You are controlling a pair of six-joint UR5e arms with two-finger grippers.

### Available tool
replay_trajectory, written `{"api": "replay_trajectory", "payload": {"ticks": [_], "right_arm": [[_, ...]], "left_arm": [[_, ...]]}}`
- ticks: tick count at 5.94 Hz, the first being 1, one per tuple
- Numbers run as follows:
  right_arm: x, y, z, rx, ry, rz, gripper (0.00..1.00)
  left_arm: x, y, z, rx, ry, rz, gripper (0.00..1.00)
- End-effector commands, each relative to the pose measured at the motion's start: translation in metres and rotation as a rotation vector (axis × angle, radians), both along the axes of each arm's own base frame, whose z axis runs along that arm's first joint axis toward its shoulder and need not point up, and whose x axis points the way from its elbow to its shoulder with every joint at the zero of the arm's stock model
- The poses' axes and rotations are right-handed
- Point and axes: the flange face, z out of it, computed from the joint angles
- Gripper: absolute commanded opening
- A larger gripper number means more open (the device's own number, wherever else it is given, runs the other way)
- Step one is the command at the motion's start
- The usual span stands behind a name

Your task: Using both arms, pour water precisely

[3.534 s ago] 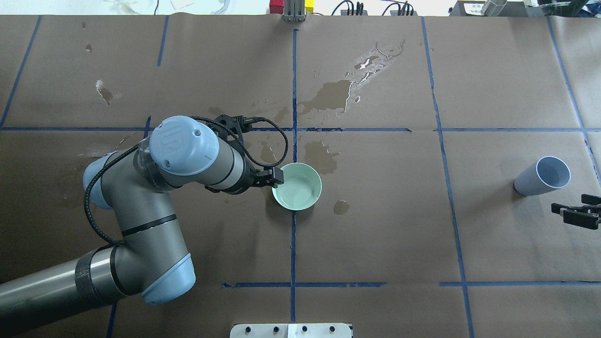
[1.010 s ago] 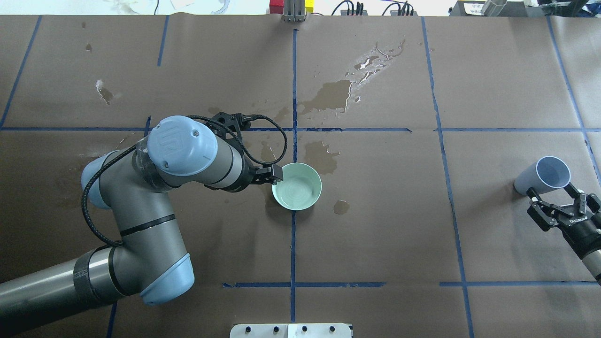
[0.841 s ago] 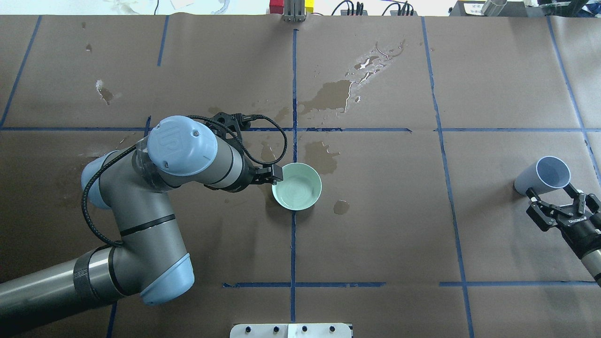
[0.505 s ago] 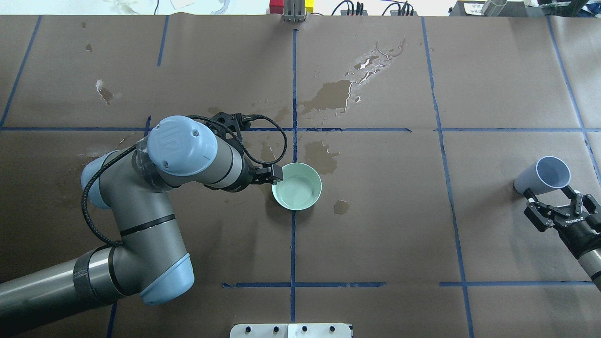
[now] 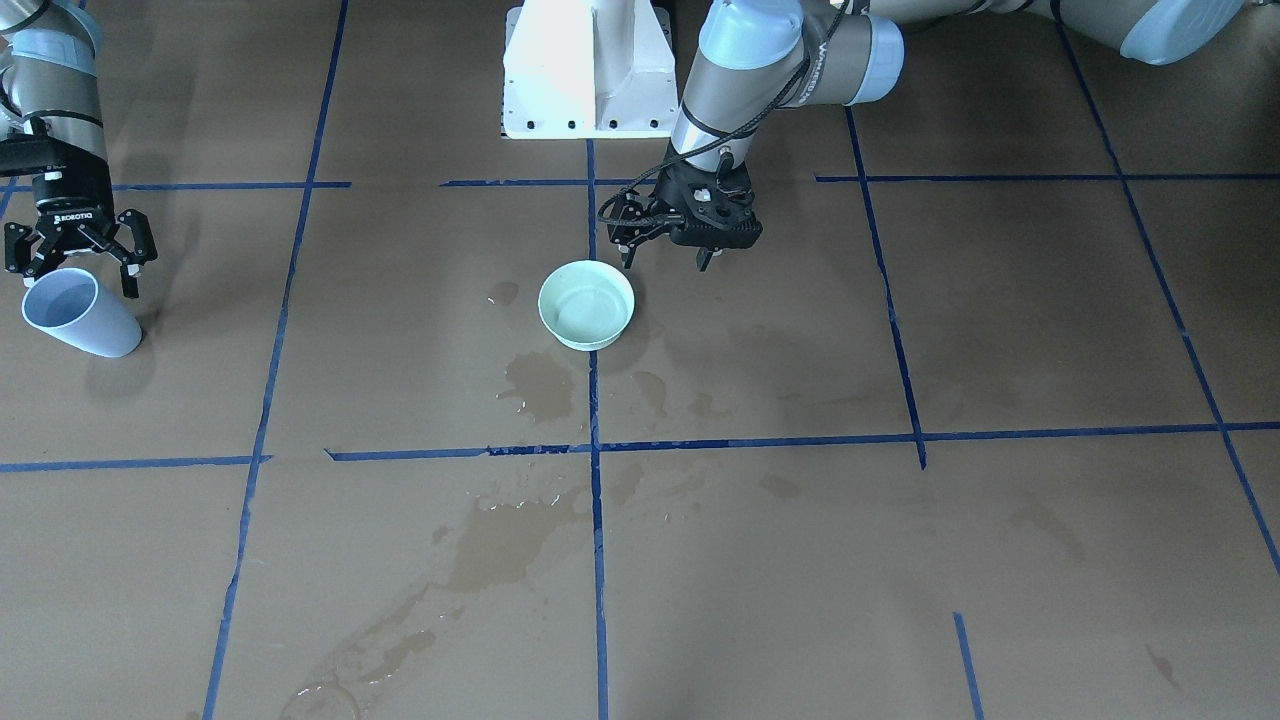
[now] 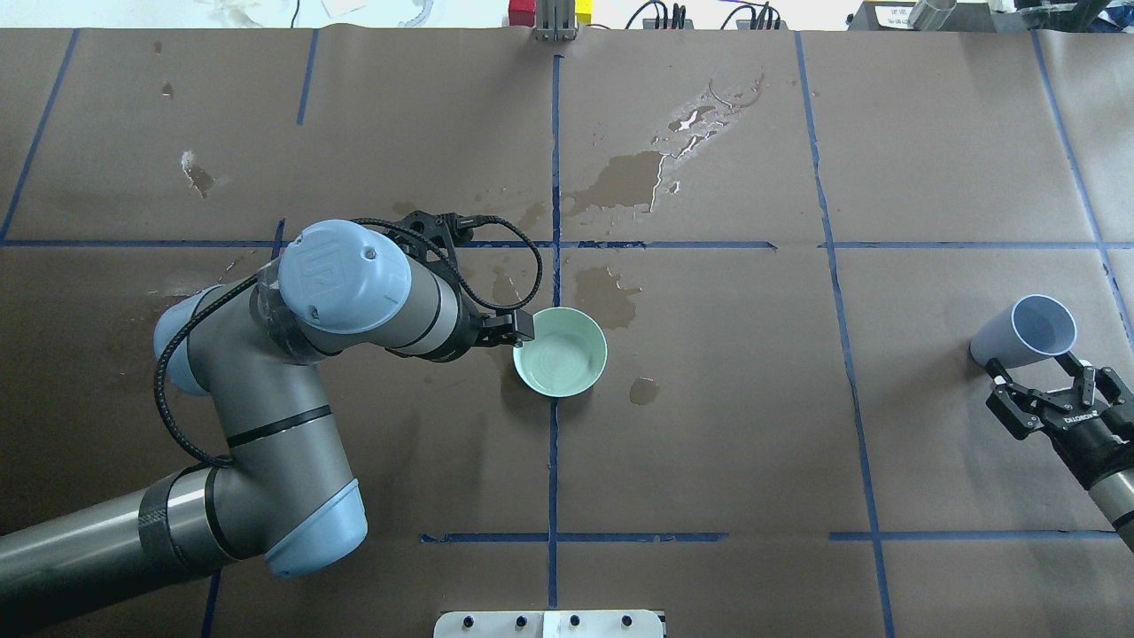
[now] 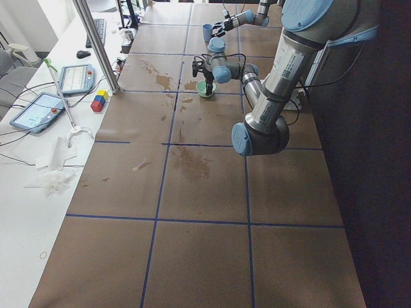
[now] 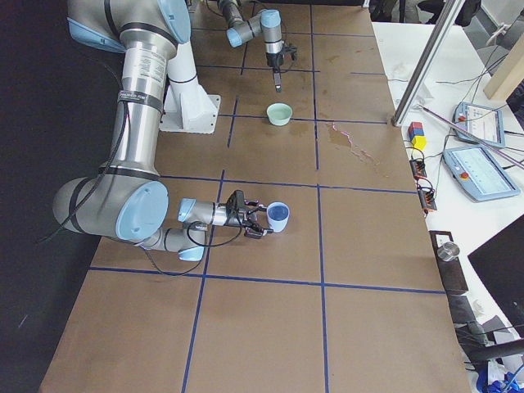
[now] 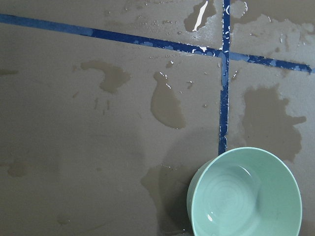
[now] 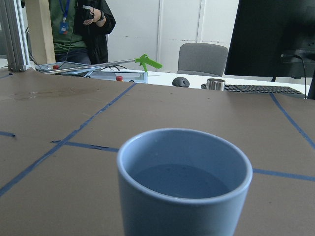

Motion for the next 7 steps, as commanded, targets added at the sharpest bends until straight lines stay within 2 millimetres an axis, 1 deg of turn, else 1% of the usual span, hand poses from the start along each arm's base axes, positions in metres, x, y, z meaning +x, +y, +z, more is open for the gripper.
{"api": "replay_trajectory", "payload": {"ticks": [1,4,6,7], "right_arm": [[-0.004,-0.001,-0.001,0.006,0.007,-0.01,0.98],[-0.002,-0.001,-0.004,0.025,0.021,-0.015,0.98],[0.003,-0.005,-0.003,0.024,0.021,0.002,0.98],[0.002,-0.011,-0.006,0.025,0.008,0.018,0.98]], "left_arm": [[0.0,0.0,0.001,0.001,-0.001,0.001,1.0],[0.0,-0.001,0.001,0.007,-0.005,-0.012,1.0],[0.001,-0.001,0.002,0.01,-0.008,-0.017,1.0],[0.0,-0.001,0.001,0.01,-0.007,-0.017,1.0]]}}
